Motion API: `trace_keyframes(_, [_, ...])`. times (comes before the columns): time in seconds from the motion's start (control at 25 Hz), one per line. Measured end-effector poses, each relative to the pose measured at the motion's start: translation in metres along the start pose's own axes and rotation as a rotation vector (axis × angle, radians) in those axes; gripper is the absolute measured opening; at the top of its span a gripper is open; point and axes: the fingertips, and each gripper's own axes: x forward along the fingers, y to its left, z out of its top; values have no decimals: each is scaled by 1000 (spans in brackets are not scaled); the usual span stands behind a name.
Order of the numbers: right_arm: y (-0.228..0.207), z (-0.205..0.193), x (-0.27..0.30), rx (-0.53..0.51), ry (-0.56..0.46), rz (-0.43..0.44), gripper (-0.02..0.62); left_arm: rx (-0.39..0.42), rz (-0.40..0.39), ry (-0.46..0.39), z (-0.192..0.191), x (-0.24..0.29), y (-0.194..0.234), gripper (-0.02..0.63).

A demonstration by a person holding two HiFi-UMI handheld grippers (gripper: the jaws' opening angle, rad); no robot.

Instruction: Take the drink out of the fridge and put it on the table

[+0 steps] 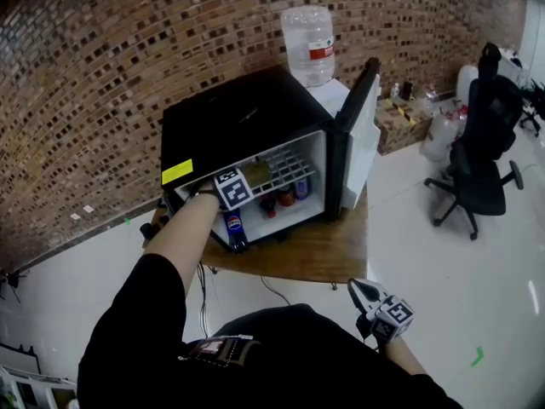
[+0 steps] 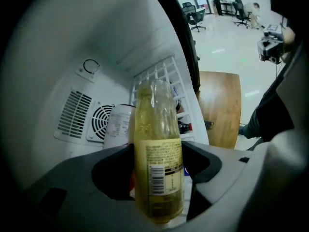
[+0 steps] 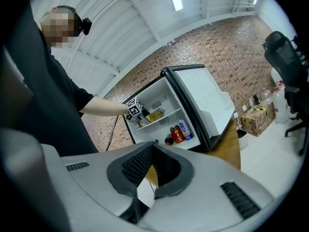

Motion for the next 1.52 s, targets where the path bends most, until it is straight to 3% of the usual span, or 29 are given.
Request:
trace_keyframes(0.24, [-24, -12, -15, -32, -17, -31, 3, 5, -85, -7, 3, 13, -7, 295])
trace_keyframes(0.44, [-19, -5, -13, 4, -39, -35, 3, 49, -90, -7, 8, 13, -9, 285])
trace_keyframes(0.6, [-18, -5, -14, 16, -33, -10, 3, 221, -51, 8, 21, -1, -19, 281])
trace_keyframes(0.72, [-29, -14, -17, -14, -34, 2, 3, 383, -28, 61, 33, -17, -33, 281])
trace_keyframes(0.84, [-21, -1, -11, 46, -50, -2, 3, 567, -11, 129, 40, -29, -53, 281])
trace_keyframes(1.04, [-22, -3, -11, 45, -63, 17, 3, 798, -52, 230, 46, -28, -111, 281])
trace_keyframes(1.28, [-30, -3, -22, 69, -103, 10, 3, 887, -154, 280, 57, 3, -177, 282])
trace_keyframes(1.52, [-38, -14, -41, 91, -92, -36, 3, 958, -211, 366, 60, 34, -215, 282])
